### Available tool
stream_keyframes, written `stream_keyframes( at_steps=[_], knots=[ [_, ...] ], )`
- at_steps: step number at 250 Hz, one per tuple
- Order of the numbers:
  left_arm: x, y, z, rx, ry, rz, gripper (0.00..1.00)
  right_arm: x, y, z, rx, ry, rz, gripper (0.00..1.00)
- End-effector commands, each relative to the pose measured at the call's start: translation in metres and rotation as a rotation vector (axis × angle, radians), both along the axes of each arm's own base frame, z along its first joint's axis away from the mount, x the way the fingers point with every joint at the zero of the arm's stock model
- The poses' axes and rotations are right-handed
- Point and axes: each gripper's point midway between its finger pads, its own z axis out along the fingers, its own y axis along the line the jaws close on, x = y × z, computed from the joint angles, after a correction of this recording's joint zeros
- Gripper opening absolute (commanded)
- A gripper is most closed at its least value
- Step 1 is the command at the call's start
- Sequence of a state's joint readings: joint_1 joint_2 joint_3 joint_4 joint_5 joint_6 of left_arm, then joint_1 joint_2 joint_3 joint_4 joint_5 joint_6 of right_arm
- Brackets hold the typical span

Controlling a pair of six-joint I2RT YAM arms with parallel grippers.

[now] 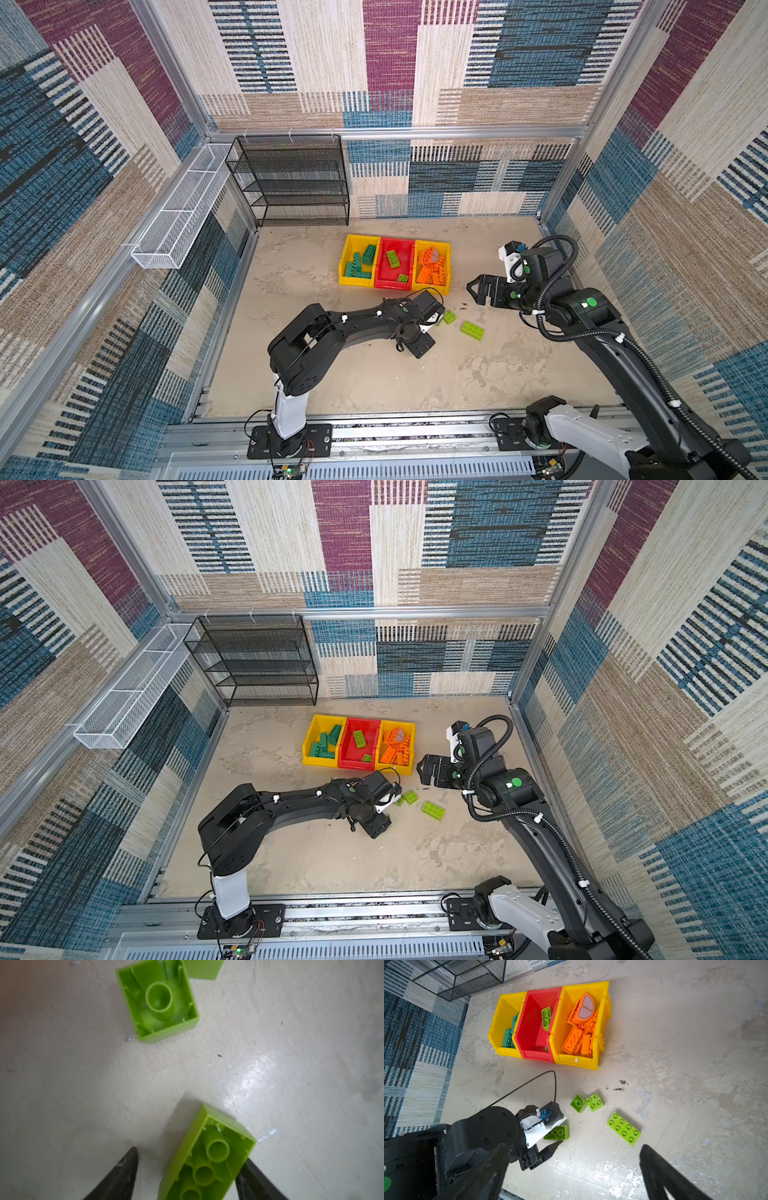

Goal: Sort the legos into containers by color
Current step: 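Grasp another lime-green brick on the table with the left gripper, then drop the lime-green brick into the red bin with the left gripper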

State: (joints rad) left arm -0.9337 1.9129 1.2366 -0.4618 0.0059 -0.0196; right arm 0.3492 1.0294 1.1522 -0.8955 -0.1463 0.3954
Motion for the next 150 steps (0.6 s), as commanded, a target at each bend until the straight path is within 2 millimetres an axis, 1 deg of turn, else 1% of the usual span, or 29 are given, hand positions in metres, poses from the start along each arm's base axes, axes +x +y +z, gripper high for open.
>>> stream_keyframes(
  at_steps=[1,15,22,38,56,79,91,112,126,140,150],
  knots=[
    [0.007,-0.005,0.003,-0.002,-0.032,-0.034,0.46,0.004,-0.001,0.003,0.003,-0.006,-0.015,1.00],
    [0.008,-0.002,0.004,0.009,-0.031,-0.032,0.33,0.006,0.000,0.005,0.004,-0.010,-0.017,1.00],
    [0.010,0.000,0.006,0.011,-0.032,-0.024,0.29,0.007,0.001,0.006,0.007,-0.011,-0.016,1.00],
    [0.021,0.009,0.016,0.016,-0.057,0.007,0.28,0.010,0.002,0.006,0.010,-0.011,-0.016,1.00],
    [0.041,0.021,0.034,-0.012,-0.084,0.077,0.27,0.014,0.004,0.004,0.012,-0.008,-0.014,1.00],
    [0.078,0.042,0.065,-0.069,-0.126,0.194,0.27,0.019,0.007,0.003,0.015,-0.008,-0.011,1.00],
    [0.100,0.052,0.083,-0.106,-0.153,0.255,0.27,0.022,0.008,0.002,0.016,-0.007,-0.009,1.00],
    [0.140,0.071,0.108,-0.149,-0.217,0.359,0.29,0.028,0.012,0.001,0.024,-0.010,-0.006,1.00],
    [0.165,0.081,0.119,-0.172,-0.240,0.419,0.30,0.032,0.015,0.000,0.032,-0.008,-0.003,1.00],
    [0.189,0.089,0.124,-0.169,-0.257,0.463,0.31,0.037,0.017,-0.002,0.036,-0.006,0.000,1.00],
    [0.203,0.090,0.125,-0.167,-0.261,0.478,0.30,0.040,0.019,-0.003,0.036,-0.006,0.000,1.00]
  ],
)
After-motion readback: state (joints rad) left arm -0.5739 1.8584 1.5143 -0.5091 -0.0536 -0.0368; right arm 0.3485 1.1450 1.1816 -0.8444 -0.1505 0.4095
